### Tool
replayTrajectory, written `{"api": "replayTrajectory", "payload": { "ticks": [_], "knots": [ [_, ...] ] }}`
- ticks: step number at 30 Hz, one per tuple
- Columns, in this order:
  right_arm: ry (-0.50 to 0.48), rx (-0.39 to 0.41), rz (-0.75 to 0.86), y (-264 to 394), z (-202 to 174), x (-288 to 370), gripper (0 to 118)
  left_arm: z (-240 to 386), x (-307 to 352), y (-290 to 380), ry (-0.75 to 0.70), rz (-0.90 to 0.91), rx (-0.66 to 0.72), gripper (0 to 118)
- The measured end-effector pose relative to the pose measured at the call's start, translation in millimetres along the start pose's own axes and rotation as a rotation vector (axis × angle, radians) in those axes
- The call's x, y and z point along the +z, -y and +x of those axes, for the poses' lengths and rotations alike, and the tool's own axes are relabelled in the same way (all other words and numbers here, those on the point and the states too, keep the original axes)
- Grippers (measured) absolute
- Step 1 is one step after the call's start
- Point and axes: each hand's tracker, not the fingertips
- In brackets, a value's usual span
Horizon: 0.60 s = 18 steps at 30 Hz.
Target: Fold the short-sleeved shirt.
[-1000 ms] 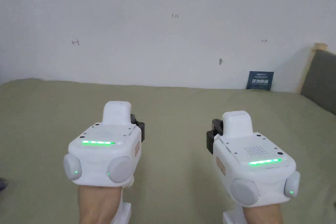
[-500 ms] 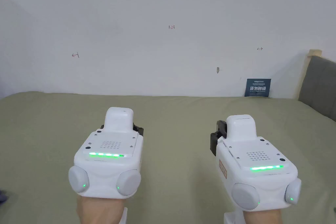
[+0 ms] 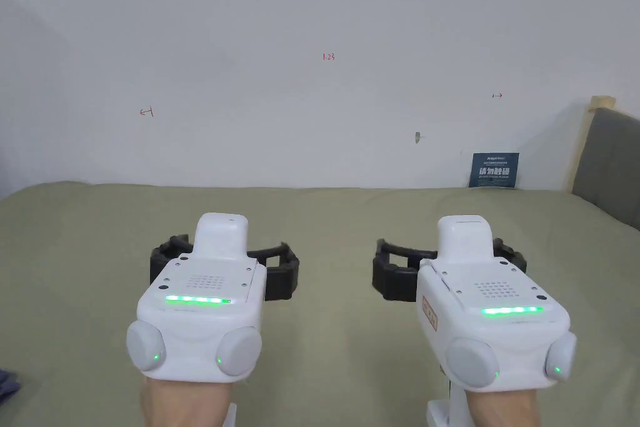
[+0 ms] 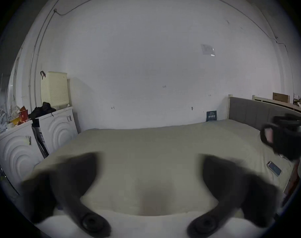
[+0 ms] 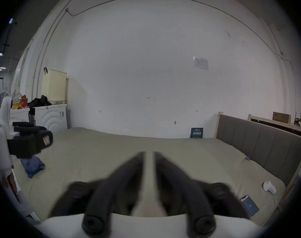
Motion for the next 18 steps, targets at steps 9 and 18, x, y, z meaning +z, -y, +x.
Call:
{"api": "replayTrajectory", "payload": {
  "ticks": [9, 18],
  "knots": [
    [-0.010, -0.004, 0.053, -0.8, -2.2, 7.4, 118, -2.3, 6.9, -5.8, 0.004, 0.031, 0.005, 118],
    [-0.019, -0.041, -0.044, -12.0, 1.3, 1.8, 118, -12.0, 8.7, -10.0, -0.009, 0.020, 0.030, 118]
  ]
}}
